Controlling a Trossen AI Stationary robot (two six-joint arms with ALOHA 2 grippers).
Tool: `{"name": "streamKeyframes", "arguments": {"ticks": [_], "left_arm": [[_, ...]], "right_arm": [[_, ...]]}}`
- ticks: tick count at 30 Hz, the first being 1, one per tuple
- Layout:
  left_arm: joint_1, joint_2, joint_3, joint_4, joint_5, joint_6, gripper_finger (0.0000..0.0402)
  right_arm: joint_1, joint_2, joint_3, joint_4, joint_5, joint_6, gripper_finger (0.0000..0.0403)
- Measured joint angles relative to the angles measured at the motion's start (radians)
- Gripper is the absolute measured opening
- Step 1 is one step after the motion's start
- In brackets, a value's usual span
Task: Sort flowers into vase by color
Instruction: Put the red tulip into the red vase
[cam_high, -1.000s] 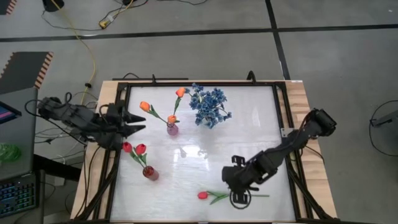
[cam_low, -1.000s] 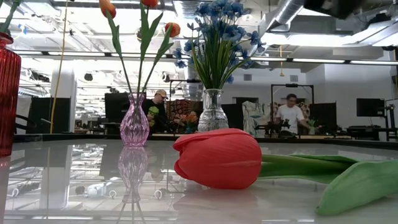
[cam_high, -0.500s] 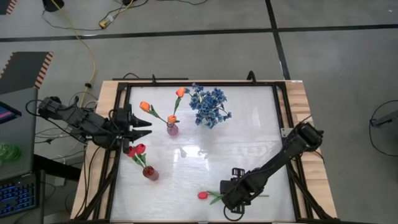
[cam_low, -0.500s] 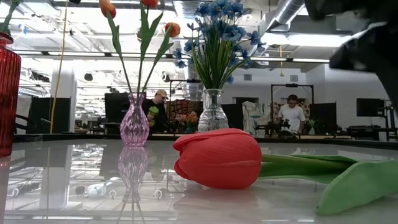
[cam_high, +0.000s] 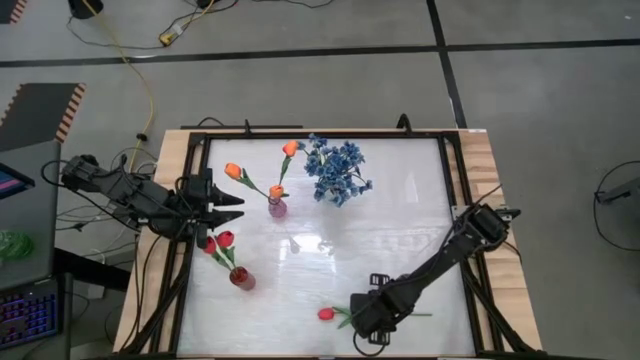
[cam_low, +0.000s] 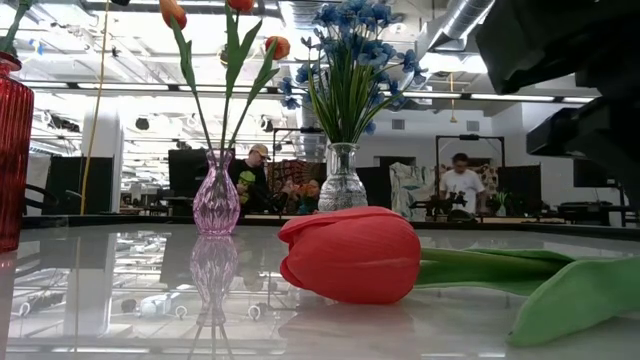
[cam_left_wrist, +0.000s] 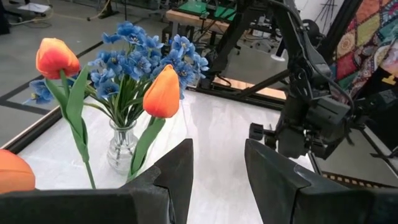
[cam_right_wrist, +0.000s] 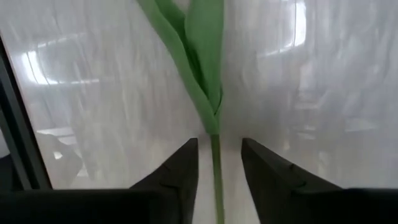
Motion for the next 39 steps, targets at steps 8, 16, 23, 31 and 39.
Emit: {"name": "streamKeyframes", "arguments": {"ticks": [8, 16, 23, 31, 39], "left_arm": [[0.000, 0.000, 0.000, 0.000, 0.017, 0.000, 0.0133], [0.000, 0.000, 0.000, 0.000, 0.024, -0.001, 0.0132], [0.000, 0.000, 0.000, 0.002, 0.024, -0.002, 0.0132], [0.000, 0.000, -0.001, 0.027, 0.023, 0.010, 0.0132], [0.000, -0.001, -0.001, 0.165, 0.031, 0.096, 0.0132]], "right_arm": [[-0.019, 0.001, 0.000, -0.003, -0.019, -0.040, 0.0039], [-0.027, -0.001, 0.000, -0.002, -0.032, -0.059, 0.0028], [-0.074, -0.058, 0.043, -0.007, -0.031, -0.234, 0.0017], [-0.177, -0.158, 0.108, 0.002, 0.097, -0.478, 0.0019], [-0.253, -0.226, 0.161, 0.234, 0.162, -0.648, 0.0020]]}}
